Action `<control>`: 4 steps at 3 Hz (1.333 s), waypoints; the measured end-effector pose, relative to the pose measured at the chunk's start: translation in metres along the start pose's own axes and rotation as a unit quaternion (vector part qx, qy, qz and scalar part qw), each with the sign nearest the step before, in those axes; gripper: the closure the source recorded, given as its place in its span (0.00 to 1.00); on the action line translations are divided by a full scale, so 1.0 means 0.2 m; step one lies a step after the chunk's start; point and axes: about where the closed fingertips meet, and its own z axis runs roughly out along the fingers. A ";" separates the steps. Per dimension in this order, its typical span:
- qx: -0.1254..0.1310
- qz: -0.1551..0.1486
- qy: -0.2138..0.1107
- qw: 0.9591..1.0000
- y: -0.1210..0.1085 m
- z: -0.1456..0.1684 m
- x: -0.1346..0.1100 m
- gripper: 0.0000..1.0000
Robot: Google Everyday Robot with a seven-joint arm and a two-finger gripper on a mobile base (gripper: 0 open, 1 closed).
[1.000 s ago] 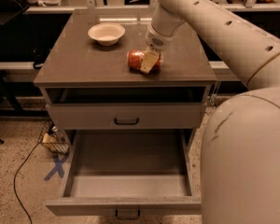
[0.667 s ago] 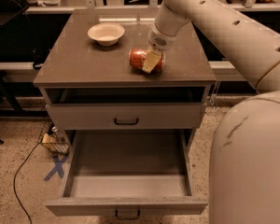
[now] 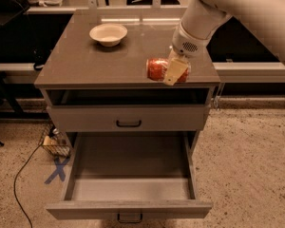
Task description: Place coke can into middle drawer
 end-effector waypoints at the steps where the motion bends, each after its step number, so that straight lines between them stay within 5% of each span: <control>1: 0.000 0.000 0.000 1.000 0.00 0.00 0.00 1.00; 2: -0.024 0.017 0.012 0.999 0.08 0.04 0.08 1.00; 3: -0.058 0.067 0.011 0.996 0.29 0.11 0.22 1.00; 4: -0.098 0.125 0.001 0.987 0.55 0.29 0.36 1.00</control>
Offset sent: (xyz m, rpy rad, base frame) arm -0.0412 -0.0244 -0.0341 -0.0117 0.1393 -0.0538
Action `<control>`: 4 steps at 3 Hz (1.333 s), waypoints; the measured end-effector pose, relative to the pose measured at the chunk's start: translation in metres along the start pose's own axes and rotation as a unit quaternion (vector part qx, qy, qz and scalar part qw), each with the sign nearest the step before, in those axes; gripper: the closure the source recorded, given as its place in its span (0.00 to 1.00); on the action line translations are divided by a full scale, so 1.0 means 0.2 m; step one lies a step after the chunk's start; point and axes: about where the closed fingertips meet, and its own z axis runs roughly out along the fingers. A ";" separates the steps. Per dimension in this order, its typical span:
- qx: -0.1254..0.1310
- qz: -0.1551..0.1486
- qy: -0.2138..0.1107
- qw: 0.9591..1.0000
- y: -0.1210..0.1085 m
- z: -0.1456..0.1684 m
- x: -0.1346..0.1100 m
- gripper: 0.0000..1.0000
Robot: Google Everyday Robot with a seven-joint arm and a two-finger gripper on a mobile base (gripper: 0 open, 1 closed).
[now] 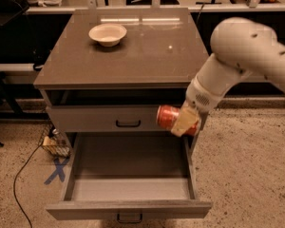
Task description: Place coke can into middle drawer
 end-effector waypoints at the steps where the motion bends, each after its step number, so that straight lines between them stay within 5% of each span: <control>1: -0.024 0.011 0.020 0.999 0.09 0.14 0.13 1.00; 2: -0.024 0.011 0.020 0.999 0.09 0.14 0.12 1.00; 4: -0.074 0.110 -0.010 0.991 0.10 0.62 0.34 1.00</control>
Offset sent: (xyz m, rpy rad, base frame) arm -0.0252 -0.0048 -0.0328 -0.0152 0.0634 -0.0019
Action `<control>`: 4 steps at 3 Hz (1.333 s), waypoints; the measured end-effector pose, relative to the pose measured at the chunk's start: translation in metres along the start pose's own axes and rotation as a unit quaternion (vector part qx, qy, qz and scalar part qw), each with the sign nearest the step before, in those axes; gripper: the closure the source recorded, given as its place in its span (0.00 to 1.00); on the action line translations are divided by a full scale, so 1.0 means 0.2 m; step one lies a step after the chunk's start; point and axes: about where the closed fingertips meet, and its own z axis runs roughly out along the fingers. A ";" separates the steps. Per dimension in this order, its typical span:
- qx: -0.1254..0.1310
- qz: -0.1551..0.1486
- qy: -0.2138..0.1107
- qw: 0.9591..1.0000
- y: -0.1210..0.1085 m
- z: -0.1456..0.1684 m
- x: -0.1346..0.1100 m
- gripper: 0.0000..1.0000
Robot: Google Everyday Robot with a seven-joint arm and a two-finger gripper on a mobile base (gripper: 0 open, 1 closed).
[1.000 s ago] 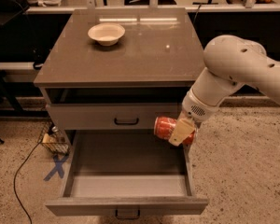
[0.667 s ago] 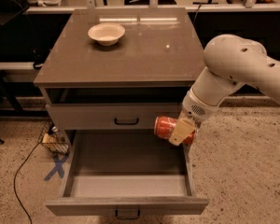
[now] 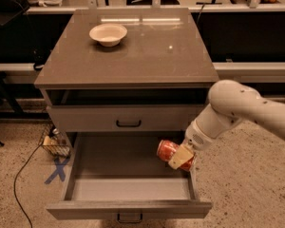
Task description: Place coke can into middle drawer
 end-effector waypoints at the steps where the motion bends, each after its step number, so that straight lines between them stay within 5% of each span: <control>1: -0.016 0.045 -0.049 0.998 -0.05 0.31 0.05 1.00; 2: 0.009 0.048 -0.078 0.996 -0.12 0.32 -0.02 1.00; 4: 0.004 0.024 -0.089 0.996 -0.12 0.44 -0.10 1.00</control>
Offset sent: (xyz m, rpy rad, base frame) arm -0.0044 0.0110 -0.0517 0.0758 0.0145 -0.0818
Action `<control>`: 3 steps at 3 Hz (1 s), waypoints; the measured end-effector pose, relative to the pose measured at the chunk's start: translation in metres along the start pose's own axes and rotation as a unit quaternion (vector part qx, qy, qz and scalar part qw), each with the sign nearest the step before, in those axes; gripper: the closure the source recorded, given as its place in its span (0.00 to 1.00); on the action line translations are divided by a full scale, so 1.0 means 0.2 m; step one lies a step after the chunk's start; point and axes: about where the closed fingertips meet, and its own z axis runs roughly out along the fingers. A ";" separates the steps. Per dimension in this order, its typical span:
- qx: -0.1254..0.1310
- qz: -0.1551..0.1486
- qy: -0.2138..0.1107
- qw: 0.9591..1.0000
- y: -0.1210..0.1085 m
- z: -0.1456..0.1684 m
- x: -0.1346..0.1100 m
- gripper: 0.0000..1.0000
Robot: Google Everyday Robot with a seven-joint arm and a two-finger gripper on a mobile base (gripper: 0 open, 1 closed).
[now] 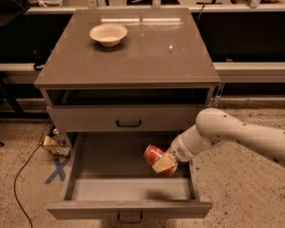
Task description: Place coke can into middle drawer
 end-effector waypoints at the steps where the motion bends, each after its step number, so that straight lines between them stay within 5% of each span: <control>1: -0.017 -0.030 -0.010 0.999 0.04 0.22 -0.08 1.00; 3: -0.051 -0.038 -0.063 0.996 0.02 0.57 -0.23 0.58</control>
Offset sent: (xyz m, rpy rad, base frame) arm 0.0282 0.1100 -0.0853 0.1730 -0.0396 0.1171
